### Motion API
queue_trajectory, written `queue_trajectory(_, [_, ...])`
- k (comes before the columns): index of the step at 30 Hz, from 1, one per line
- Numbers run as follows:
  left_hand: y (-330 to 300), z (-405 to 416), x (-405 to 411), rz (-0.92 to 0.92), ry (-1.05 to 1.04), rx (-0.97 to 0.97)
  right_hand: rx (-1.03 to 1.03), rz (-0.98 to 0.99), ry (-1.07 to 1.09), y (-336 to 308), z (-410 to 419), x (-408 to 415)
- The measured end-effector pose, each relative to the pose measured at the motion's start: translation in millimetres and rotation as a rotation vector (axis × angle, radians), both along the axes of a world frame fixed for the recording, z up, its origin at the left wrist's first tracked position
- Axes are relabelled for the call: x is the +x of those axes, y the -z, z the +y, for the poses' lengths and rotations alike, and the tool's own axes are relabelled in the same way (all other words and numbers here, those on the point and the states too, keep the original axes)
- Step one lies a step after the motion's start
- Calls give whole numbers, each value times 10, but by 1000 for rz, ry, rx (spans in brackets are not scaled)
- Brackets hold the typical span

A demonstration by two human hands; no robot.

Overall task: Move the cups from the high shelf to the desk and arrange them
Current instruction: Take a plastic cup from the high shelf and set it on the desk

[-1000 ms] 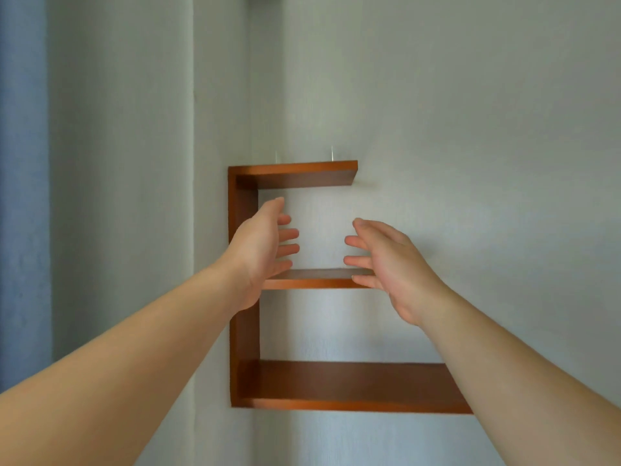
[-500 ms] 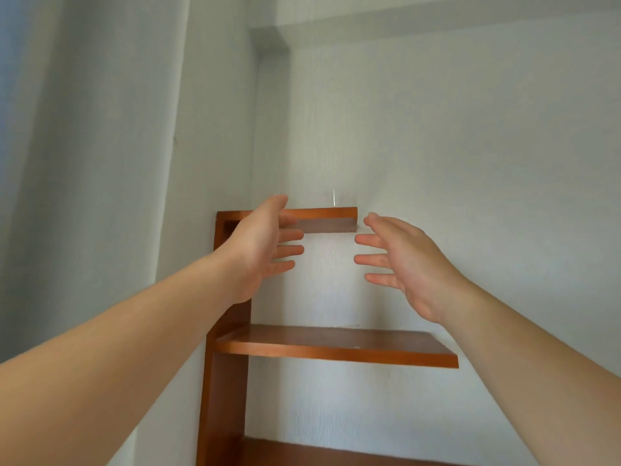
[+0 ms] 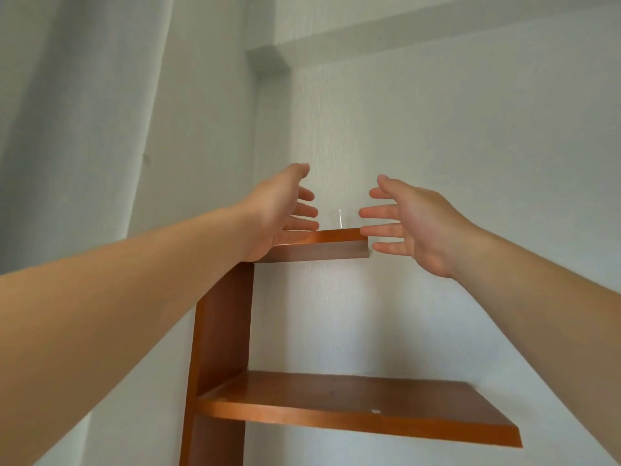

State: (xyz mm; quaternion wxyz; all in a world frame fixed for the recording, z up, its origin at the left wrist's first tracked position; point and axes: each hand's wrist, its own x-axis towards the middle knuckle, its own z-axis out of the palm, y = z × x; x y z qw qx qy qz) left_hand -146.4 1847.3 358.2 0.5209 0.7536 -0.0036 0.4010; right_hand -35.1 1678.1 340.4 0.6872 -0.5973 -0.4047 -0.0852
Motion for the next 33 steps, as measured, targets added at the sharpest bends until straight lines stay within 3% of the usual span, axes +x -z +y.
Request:
queue_trajectory(14, [-623, 350, 795, 61, 12, 161, 6, -79, 199, -550, 268, 465])
queue_trajectory(33, [-952, 428, 1334, 291, -41, 69, -282, -4, 23, -970, 335, 1431])
